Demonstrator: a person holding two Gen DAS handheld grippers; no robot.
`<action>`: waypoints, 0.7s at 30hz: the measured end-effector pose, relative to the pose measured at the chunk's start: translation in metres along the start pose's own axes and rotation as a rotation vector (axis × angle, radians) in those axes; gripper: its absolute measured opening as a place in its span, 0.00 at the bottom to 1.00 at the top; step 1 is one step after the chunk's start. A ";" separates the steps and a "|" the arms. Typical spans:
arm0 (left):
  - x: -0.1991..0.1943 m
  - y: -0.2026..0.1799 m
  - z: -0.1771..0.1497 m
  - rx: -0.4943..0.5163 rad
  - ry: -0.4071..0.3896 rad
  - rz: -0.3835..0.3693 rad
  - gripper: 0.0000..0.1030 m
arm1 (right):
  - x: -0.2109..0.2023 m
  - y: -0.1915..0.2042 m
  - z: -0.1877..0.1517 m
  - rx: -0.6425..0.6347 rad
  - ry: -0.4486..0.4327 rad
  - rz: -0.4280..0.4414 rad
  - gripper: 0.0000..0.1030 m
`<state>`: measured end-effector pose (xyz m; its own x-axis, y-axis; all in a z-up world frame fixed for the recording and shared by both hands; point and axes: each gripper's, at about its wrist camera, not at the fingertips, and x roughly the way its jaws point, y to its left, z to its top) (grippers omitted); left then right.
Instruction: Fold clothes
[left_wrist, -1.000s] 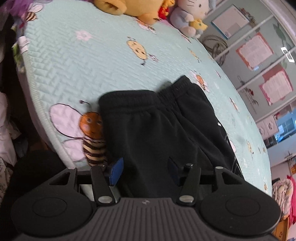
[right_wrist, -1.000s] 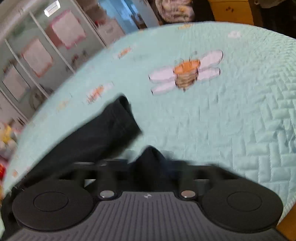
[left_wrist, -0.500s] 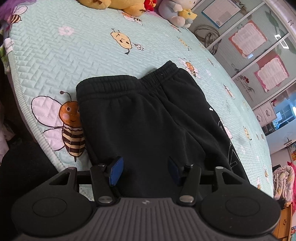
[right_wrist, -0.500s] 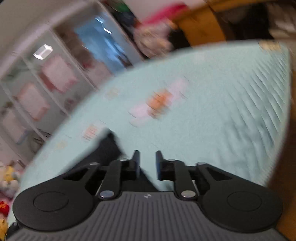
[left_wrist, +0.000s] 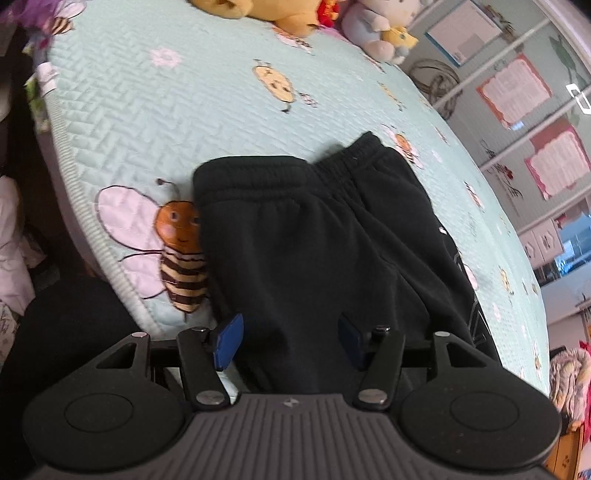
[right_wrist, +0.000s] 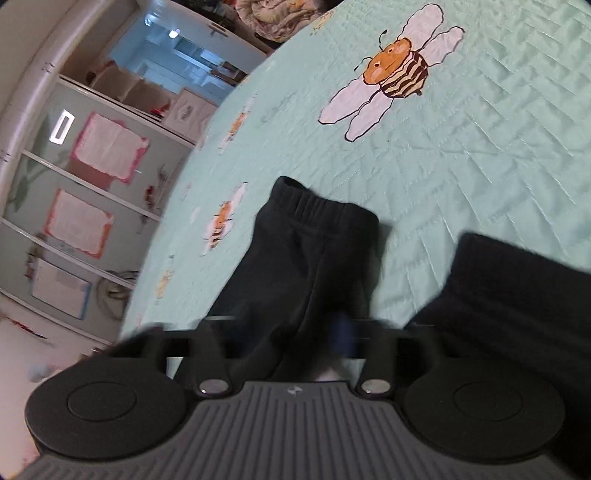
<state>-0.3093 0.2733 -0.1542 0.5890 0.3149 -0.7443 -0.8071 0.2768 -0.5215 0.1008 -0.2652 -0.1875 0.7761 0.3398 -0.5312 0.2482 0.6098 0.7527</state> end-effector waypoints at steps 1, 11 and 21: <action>0.000 0.002 0.001 -0.006 0.001 0.000 0.58 | -0.008 0.003 0.003 -0.016 -0.027 -0.001 0.03; 0.012 -0.010 -0.003 0.034 0.031 -0.093 0.58 | -0.048 -0.023 -0.024 -0.065 -0.057 -0.045 0.09; 0.014 -0.021 -0.006 0.087 0.029 -0.170 0.59 | -0.111 0.043 -0.063 -0.212 -0.263 0.078 0.37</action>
<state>-0.2841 0.2663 -0.1561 0.7144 0.2307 -0.6606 -0.6883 0.4015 -0.6042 -0.0114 -0.2313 -0.1205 0.9177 0.2122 -0.3358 0.0774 0.7336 0.6752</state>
